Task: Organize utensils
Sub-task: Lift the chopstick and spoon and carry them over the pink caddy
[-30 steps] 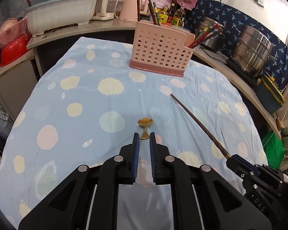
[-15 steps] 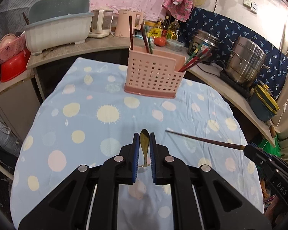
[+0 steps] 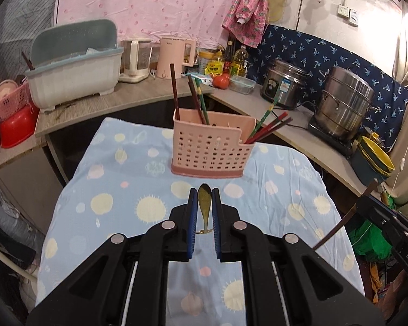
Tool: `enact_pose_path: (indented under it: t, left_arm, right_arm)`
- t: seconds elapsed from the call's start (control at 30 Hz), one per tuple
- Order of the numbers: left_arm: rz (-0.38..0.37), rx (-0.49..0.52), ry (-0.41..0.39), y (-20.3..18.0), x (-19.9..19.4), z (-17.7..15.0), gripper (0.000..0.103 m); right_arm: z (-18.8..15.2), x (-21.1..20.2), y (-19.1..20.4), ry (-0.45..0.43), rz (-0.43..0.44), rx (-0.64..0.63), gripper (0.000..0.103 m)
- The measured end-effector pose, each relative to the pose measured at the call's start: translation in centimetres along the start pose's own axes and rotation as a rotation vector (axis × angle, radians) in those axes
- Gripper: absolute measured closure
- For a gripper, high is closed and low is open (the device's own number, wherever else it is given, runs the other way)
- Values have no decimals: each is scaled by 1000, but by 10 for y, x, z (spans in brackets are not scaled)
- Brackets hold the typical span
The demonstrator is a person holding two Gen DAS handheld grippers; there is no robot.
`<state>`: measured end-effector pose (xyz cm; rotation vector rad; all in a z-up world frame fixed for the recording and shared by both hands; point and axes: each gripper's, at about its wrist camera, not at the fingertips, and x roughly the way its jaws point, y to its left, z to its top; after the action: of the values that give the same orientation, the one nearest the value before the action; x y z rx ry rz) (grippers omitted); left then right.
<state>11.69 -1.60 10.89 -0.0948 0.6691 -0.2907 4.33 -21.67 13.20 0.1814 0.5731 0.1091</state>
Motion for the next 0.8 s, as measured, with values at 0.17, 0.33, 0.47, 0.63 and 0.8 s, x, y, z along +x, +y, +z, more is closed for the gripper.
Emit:
enact_pose_path:
  t: [0.17, 0.33, 0.47, 0.63, 0.8]
  left_arm:
    - [13, 25, -24, -6, 9, 28, 93]
    - [17, 38, -42, -8, 26, 66, 93]
    - [15, 41, -62, -8, 42, 101, 93]
    - [17, 38, -96, -6, 65, 149, 93]
    - [36, 39, -101, -1, 92, 177, 93]
  right_arm:
    - [29, 7, -2, -30, 2, -11, 96]
    - [71, 18, -3, -81, -10, -29, 96]
    - [115, 36, 0, -135, -25, -53, 96]
    - [169, 65, -1, -189, -14, -34, 96]
    - [203, 101, 0, -212, -10, -10, 96]
